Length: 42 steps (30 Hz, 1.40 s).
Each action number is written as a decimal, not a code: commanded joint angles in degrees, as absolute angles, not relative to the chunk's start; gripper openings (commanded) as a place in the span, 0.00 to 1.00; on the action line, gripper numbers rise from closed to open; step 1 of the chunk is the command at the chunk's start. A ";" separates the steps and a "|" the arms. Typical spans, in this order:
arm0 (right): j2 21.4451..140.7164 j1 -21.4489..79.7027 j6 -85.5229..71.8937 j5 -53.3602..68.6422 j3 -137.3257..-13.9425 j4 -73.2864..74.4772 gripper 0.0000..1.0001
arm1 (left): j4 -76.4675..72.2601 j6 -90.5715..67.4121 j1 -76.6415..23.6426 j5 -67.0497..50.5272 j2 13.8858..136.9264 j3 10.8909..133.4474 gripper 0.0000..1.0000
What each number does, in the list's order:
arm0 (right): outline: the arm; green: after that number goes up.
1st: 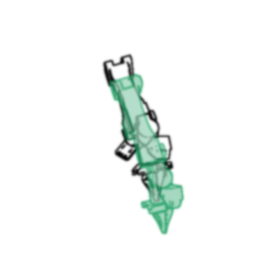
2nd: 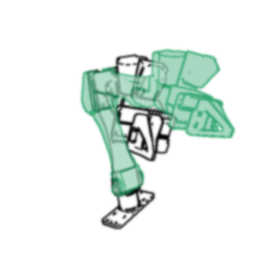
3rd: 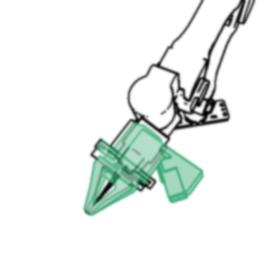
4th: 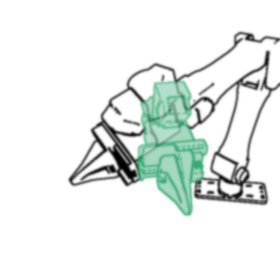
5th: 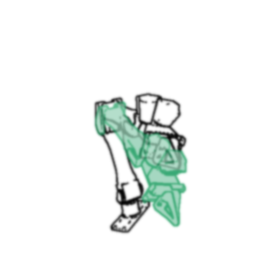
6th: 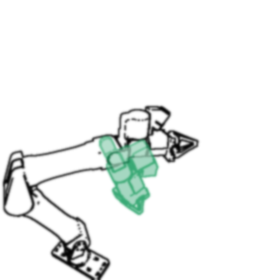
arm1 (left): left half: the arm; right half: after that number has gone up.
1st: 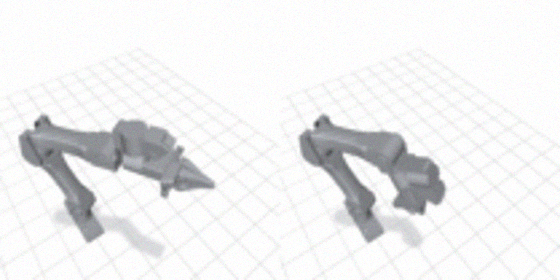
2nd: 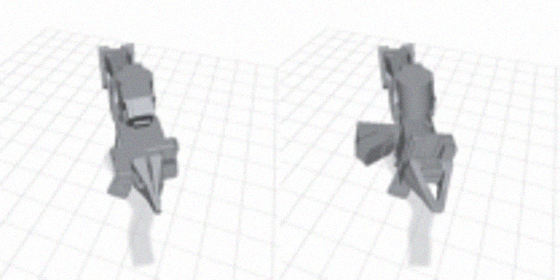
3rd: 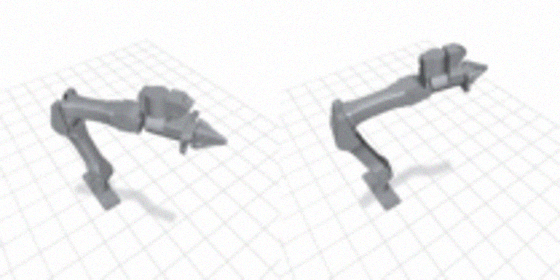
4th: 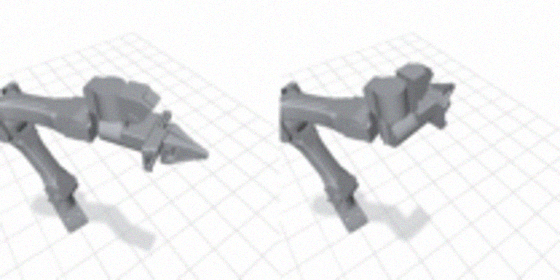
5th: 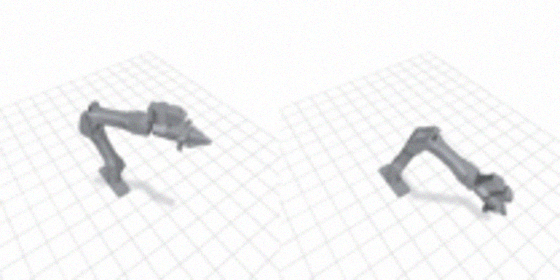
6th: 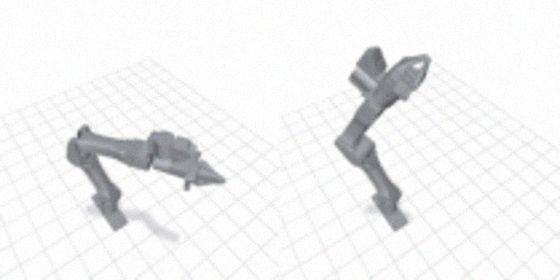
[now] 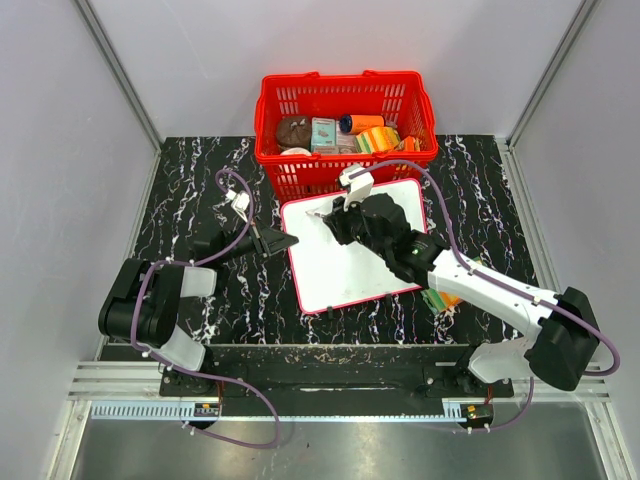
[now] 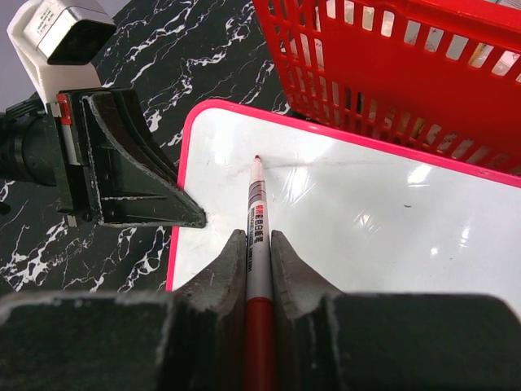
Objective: Write a sentence on the whiteboard
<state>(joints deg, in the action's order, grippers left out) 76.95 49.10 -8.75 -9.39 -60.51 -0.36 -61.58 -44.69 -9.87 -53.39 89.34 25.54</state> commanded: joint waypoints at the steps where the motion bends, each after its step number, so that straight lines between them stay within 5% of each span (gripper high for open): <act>1: 76.20 49.66 -8.35 -10.11 -60.21 -1.41 0.00 | -62.05 -37.35 -10.81 -53.70 88.16 27.07 0.00; 42: 67.94 50.71 -11.34 -8.96 -56.25 -3.78 0.00 | -57.13 -34.10 -11.34 -52.91 87.01 27.77 0.00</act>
<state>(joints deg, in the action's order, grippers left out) 70.61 50.22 -10.94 -7.64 -55.05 1.30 -56.66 -42.00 -10.31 -53.17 88.12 26.65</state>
